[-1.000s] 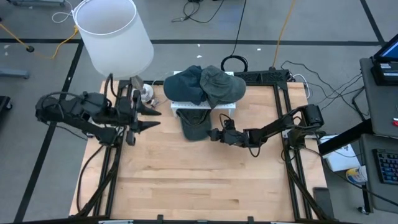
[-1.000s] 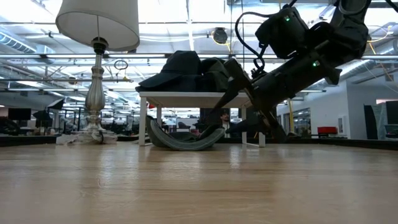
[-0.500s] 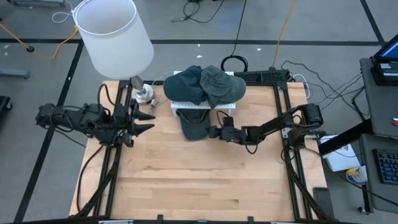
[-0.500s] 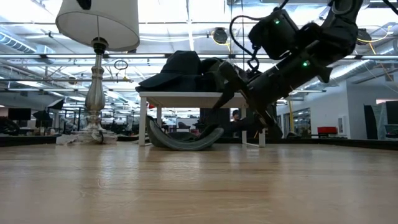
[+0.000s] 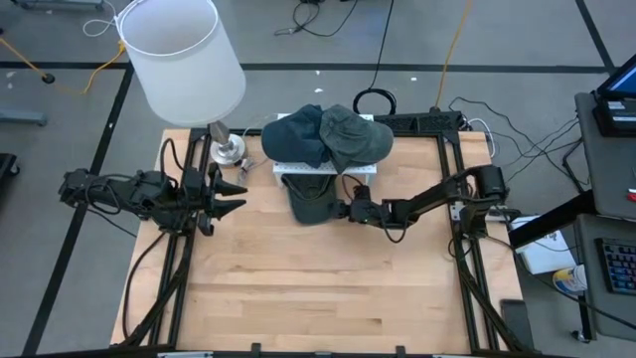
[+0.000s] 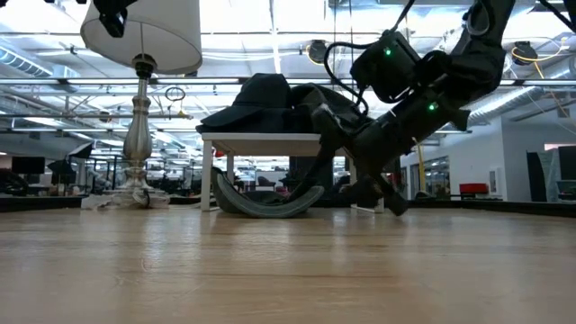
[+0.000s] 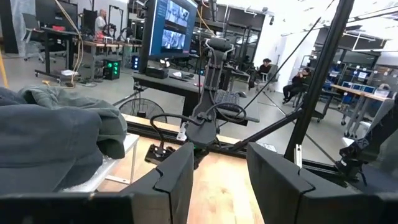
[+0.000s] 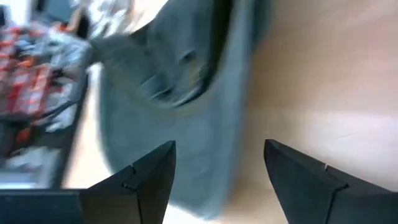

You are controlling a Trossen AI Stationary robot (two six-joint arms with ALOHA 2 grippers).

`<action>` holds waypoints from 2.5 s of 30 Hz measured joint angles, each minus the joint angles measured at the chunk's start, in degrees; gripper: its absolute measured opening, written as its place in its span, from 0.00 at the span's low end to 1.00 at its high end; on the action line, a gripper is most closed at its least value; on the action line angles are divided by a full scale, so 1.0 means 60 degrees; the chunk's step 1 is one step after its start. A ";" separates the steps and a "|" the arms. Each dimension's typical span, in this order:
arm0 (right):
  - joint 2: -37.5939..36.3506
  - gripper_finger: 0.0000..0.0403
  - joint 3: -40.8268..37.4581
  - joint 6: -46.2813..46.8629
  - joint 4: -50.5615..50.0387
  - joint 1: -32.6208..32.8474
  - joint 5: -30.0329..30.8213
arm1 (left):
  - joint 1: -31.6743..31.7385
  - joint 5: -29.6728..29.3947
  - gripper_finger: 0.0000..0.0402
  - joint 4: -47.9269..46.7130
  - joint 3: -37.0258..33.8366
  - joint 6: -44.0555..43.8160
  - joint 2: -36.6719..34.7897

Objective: Pick & Place hat
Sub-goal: Stack the black cap on the black caps on the shelf

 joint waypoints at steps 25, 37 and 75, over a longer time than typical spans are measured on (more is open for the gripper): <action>-0.0226 0.01 -0.0015 -0.0140 -0.0761 0.0955 -0.1122 | 0.0000 0.0076 0.38 0.0001 0.0000 -0.0229 -0.0007; -0.3006 0.01 -0.0022 -0.0825 -0.4029 0.3249 0.0718 | 0.0000 0.0037 0.38 -0.0032 0.0000 -0.0323 -0.0007; -0.7635 0.01 -0.0007 -1.3195 -0.3254 0.3840 1.0282 | 0.0004 -0.0324 0.38 -0.0029 0.0000 -0.1301 0.0004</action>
